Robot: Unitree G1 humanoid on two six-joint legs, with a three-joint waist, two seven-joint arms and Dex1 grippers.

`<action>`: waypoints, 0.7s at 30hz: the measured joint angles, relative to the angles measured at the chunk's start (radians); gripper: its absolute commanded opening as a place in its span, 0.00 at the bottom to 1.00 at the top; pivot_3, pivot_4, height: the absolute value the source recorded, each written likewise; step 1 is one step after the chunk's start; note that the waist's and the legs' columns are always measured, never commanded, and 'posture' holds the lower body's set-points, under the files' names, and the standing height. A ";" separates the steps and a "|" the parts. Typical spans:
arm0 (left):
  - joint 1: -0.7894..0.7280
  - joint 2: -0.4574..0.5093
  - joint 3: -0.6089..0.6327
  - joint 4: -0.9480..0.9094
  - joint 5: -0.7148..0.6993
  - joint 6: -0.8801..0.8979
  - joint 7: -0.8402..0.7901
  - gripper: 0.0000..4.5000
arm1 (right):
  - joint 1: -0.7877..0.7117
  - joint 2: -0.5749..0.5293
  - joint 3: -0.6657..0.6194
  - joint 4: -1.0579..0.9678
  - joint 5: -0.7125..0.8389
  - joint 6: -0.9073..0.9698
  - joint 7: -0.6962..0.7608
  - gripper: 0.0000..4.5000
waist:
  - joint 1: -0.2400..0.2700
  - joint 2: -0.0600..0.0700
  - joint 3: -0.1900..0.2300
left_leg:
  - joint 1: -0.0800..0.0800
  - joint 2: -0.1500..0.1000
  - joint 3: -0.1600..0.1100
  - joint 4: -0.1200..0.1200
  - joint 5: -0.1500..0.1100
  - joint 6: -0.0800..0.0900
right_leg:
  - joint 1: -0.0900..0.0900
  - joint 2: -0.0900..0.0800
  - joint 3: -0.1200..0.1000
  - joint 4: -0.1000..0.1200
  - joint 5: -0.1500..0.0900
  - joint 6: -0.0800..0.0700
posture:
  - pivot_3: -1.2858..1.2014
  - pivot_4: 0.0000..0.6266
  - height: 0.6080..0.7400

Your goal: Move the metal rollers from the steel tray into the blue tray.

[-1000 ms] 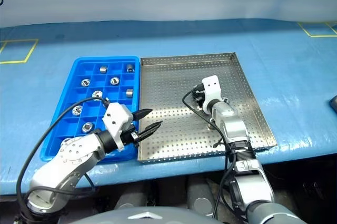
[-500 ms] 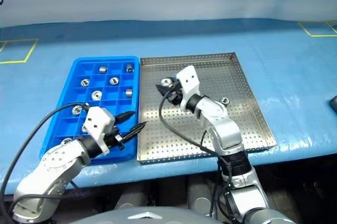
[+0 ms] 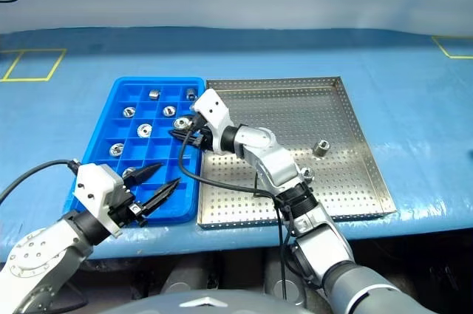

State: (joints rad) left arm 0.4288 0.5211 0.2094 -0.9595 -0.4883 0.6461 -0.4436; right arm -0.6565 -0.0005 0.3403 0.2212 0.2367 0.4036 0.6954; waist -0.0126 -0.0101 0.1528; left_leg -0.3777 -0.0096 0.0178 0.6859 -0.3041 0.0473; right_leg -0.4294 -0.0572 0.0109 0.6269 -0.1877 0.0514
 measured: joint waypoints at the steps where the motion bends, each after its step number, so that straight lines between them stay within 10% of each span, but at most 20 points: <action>1: 0.008 -0.009 -0.001 -0.006 0.000 0.000 0.007 0.60 | -0.010 0.012 0.001 0.026 -0.001 -0.014 0.009 0.38 | 0.003 0.000 0.000 | 0.000 0.000 0.000 0.000 0.000 0.000 | 0.000 0.000 0.000 0.000 0.000 0.000 | 0.57 0.24 1.00; 21: 0.090 -0.018 0.008 -0.035 0.011 -0.019 0.095 0.60 | -0.176 0.129 -0.022 0.536 -0.087 -0.274 0.102 0.38 | 0.032 0.001 0.000 | 0.001 0.000 -0.012 -0.004 0.005 -0.009 | 0.002 0.002 -0.010 0.001 -0.004 -0.006 | 0.59 0.24 1.00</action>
State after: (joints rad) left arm 0.5185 0.5028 0.2175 -0.9940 -0.4776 0.6271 -0.3485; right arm -0.8325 0.1281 0.3186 0.7568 0.1499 0.1299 0.7969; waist 0.0190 -0.0094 0.1532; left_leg -0.3772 -0.0096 0.0054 0.6818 -0.2989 0.0382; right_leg -0.4277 -0.0550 0.0011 0.6280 -0.1912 0.0454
